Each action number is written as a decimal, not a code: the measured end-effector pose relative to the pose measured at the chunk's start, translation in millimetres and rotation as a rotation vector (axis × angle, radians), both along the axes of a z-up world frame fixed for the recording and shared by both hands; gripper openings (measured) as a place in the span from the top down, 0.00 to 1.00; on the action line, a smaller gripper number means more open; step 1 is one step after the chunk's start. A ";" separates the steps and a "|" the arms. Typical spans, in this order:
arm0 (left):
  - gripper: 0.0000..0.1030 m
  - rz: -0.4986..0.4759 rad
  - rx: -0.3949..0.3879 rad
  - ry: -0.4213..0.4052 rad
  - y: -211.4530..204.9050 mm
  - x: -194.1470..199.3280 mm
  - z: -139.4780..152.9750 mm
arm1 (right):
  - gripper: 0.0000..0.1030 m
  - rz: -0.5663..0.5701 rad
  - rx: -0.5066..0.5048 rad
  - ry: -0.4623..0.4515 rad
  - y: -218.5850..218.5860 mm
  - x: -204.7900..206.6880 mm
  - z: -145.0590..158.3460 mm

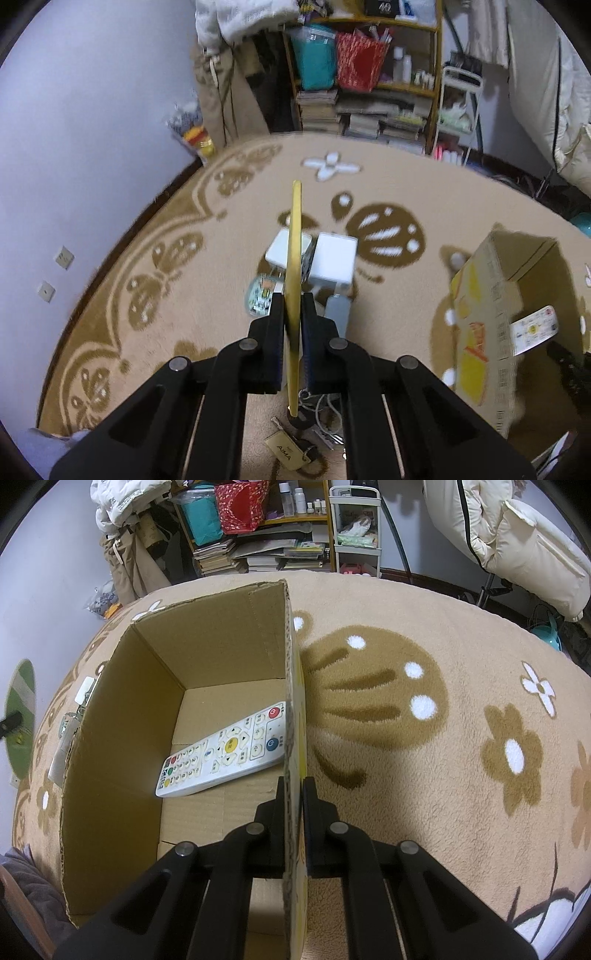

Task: Organize rigid objects
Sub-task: 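Lift the yellow fan and lower it into the box with the left tool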

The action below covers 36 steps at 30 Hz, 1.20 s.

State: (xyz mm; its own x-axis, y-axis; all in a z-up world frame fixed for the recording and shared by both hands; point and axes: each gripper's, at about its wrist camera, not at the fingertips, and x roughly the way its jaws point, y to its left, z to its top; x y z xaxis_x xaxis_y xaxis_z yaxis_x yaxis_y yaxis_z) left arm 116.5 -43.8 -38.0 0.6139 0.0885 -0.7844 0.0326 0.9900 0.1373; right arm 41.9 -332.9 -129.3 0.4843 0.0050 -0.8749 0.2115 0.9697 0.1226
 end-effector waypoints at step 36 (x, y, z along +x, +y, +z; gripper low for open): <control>0.93 -0.336 -0.003 0.070 -194.0 -33.2 9.1 | 0.93 -0.004 0.007 -0.001 -1.1 -0.1 -1.2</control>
State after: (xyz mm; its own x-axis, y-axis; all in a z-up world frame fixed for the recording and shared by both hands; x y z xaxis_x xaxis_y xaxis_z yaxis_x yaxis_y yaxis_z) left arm 83.3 -237.9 -28.9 0.5530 -0.1123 -0.8255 0.3663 0.9227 0.1199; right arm 41.8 -334.0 -130.5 0.4848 0.0097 -0.8746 0.2150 0.9679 0.1299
